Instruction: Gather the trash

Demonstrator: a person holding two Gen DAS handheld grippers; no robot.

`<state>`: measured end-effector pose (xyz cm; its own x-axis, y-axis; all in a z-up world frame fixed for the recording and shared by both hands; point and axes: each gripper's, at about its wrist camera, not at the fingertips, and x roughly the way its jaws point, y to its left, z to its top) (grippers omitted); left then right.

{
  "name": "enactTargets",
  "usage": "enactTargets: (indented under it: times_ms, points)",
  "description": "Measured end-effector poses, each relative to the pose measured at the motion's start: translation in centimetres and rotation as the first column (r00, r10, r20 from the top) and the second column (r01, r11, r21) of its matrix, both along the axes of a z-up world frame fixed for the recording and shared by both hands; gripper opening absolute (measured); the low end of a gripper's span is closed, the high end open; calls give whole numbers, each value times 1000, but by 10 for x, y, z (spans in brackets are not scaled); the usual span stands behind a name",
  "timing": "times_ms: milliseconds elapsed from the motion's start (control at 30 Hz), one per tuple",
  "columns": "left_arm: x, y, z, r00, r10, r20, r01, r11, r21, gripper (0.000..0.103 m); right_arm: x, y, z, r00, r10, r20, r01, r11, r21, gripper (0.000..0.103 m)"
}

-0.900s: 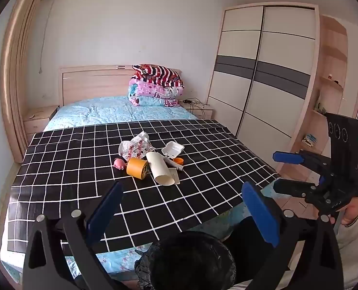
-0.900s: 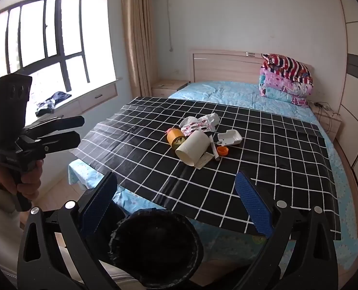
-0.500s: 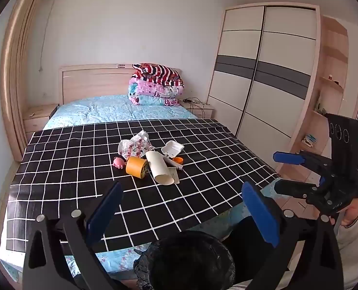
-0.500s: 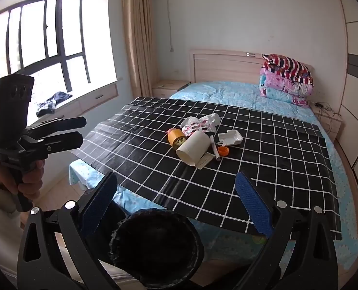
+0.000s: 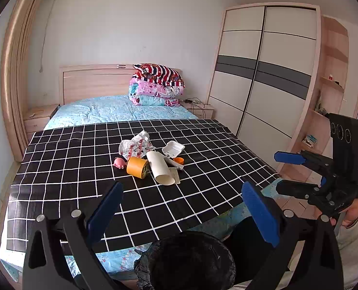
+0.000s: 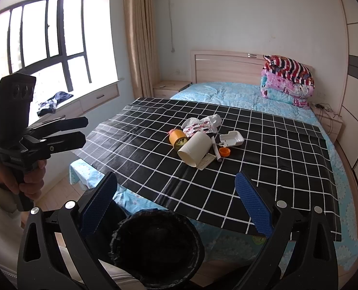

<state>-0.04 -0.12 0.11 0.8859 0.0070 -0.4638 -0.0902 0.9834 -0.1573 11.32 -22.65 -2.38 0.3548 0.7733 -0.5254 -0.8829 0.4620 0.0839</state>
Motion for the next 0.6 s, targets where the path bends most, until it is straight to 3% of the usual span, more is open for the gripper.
enactTargets:
  times_ms: [600]
  points:
    - [0,1,-1,1000,3,-5,-4,1000,-2,95,0,0,-2,1000,0,0,0,1000,-3,98]
